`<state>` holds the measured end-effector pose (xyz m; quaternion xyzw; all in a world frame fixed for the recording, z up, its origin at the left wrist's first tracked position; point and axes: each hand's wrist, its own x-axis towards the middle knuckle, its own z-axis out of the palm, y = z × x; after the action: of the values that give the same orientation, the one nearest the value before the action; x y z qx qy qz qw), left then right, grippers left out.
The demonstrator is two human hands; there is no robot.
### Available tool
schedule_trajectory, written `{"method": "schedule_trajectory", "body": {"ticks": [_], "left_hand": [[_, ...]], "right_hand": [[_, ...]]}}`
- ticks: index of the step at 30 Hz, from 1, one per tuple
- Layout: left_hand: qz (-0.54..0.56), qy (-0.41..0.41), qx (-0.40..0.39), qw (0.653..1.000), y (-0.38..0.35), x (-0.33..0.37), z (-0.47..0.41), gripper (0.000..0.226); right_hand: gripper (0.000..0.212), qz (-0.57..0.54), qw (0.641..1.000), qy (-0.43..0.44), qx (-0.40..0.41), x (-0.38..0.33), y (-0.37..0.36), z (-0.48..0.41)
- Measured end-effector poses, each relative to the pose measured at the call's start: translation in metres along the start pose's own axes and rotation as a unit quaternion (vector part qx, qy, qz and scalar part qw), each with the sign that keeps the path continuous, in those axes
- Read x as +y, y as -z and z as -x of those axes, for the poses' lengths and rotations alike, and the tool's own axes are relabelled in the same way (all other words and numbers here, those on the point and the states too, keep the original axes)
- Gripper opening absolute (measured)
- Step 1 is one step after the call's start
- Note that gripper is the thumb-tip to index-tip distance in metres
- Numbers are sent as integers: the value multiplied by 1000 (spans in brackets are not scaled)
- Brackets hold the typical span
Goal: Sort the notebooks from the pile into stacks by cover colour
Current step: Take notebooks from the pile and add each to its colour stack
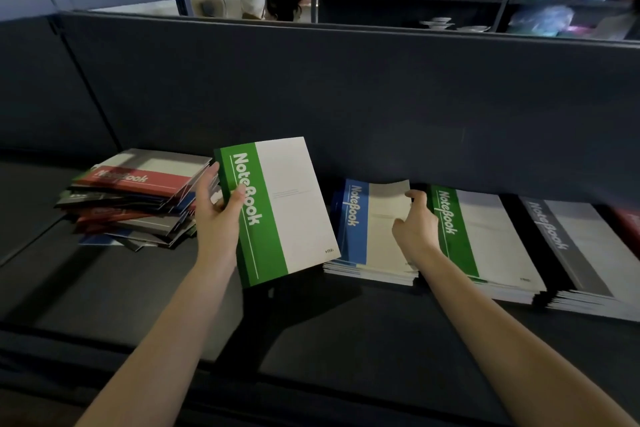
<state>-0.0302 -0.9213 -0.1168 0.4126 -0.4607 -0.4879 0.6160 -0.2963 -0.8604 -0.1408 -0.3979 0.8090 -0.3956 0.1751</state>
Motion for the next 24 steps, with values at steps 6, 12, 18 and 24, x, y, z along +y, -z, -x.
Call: {"method": "schedule_trajectory", "body": {"ticks": [6, 12, 18, 24], "left_hand": [[6, 4, -35, 999, -17, -3, 3, 47], [5, 15, -73, 997, -45, -4, 14, 47], [9, 16, -123, 992, -86, -7, 27, 46], [25, 32, -184, 982, -128, -19, 48, 43]], "right_hand": [[54, -2, 999, 33, 19, -2, -3, 6], [40, -128, 986, 98, -33, -17, 6, 22], [57, -209, 967, 56, -132, -16, 37, 37], [59, -175, 980, 53, -78, 17, 74, 31]]}}
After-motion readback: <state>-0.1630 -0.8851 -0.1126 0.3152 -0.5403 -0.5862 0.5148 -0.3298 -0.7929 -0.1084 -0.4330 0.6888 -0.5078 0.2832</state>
